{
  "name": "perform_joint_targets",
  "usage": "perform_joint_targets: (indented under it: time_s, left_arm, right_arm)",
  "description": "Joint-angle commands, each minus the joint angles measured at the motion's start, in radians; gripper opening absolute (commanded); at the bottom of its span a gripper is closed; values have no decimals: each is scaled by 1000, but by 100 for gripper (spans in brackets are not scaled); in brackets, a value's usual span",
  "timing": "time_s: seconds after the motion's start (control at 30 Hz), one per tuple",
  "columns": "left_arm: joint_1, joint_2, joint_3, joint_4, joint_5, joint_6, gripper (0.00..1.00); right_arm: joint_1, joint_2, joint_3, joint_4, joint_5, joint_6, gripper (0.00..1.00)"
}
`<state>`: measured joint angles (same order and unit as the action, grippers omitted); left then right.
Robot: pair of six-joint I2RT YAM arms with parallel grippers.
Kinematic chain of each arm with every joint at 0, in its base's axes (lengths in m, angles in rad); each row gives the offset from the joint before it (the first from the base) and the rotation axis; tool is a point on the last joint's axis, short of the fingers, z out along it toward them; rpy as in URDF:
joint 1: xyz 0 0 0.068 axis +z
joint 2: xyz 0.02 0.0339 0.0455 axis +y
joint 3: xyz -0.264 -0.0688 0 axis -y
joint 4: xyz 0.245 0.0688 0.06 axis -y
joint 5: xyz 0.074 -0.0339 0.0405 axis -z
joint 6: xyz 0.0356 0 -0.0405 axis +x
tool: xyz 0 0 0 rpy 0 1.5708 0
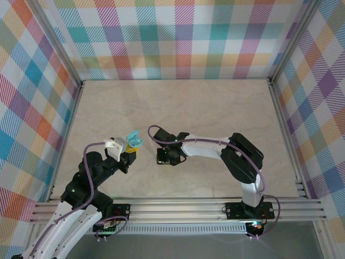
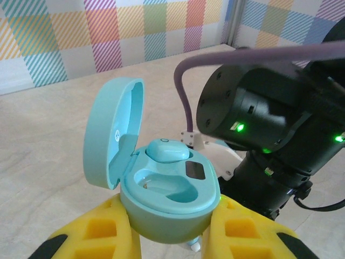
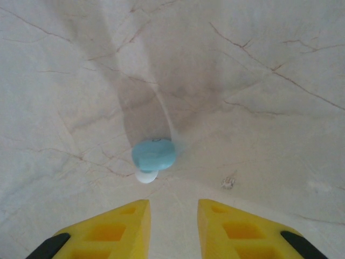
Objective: Insert wireless bluetooth earbuds into charging case
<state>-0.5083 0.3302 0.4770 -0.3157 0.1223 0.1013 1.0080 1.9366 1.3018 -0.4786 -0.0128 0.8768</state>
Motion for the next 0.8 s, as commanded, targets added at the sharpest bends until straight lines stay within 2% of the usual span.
perform_joint_targets:
  time_s: [0.0, 0.77]
  left_arm:
    - [-11, -13, 7, 3, 19, 4, 8]
    - [-10, -38, 0, -22, 7, 6, 8]
  right_arm:
    - [2, 38, 47, -9, -15, 13, 30]
    - [1, 127, 164, -76, -11, -50, 32]
